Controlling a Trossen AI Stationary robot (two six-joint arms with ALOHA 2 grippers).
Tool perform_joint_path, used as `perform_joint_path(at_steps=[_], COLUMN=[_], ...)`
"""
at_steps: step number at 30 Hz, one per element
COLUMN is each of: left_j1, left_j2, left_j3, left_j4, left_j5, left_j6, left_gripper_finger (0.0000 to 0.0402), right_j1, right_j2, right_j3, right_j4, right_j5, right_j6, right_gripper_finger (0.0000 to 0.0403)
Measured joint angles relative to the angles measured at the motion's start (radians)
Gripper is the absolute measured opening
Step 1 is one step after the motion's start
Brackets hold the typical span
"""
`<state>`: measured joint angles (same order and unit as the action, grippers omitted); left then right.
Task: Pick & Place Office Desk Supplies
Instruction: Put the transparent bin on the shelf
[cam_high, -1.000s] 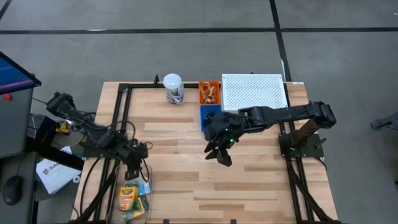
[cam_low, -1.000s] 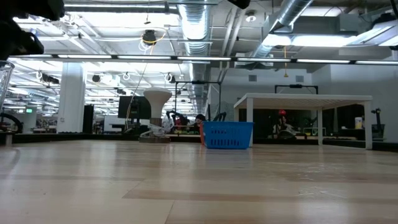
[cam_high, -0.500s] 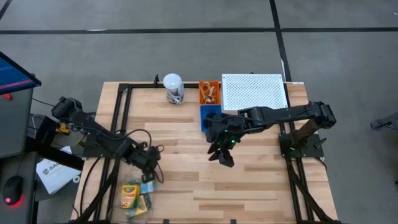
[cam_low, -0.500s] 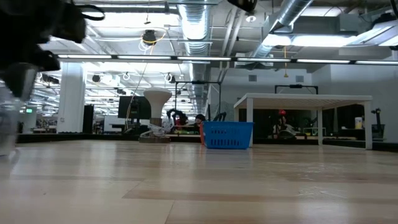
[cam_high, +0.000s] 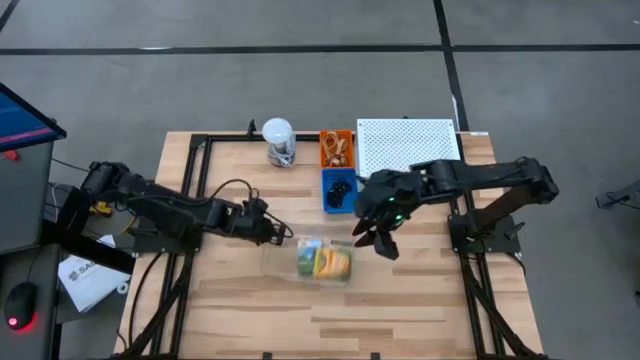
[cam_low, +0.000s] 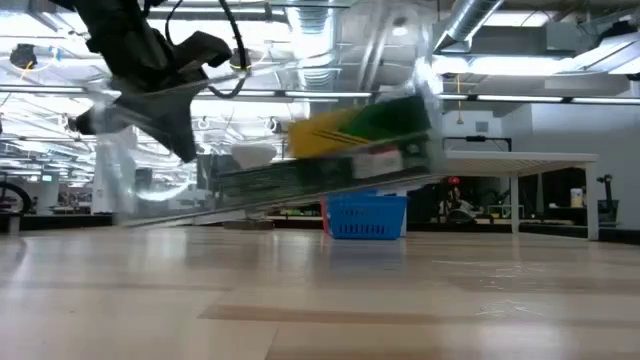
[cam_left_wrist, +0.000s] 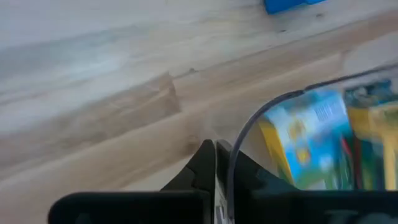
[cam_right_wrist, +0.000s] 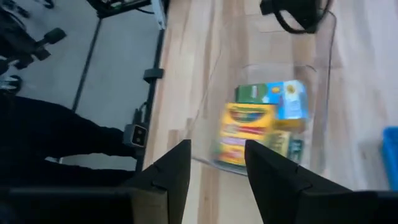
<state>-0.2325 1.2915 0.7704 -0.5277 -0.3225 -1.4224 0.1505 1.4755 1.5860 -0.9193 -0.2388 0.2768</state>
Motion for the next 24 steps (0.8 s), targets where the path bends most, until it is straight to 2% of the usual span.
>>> perform_joint_path(at_steps=[10,16,24], left_j1=[0.038,0.05,0.083], left_j2=[0.002,0.003,0.003], left_j3=[0.0,0.001,0.002], left_j4=[0.124,0.118,0.101], left_j5=[0.008,0.005,0.053], left_j6=[-0.109,-0.144,-0.126], left_gripper_finger=[0.0003,0.0003,0.0003], right_j1=[0.002,0.001,0.0], right_j2=[-0.135,-0.172,-0.162], right_j3=[0.0,0.0,0.0], right_j4=[-0.106,-0.087,-0.072], right_j5=[0.134,0.144,0.137], right_j6=[-0.049,-0.109,-0.157], right_gripper_finger=[0.0148,0.0148,0.0148])
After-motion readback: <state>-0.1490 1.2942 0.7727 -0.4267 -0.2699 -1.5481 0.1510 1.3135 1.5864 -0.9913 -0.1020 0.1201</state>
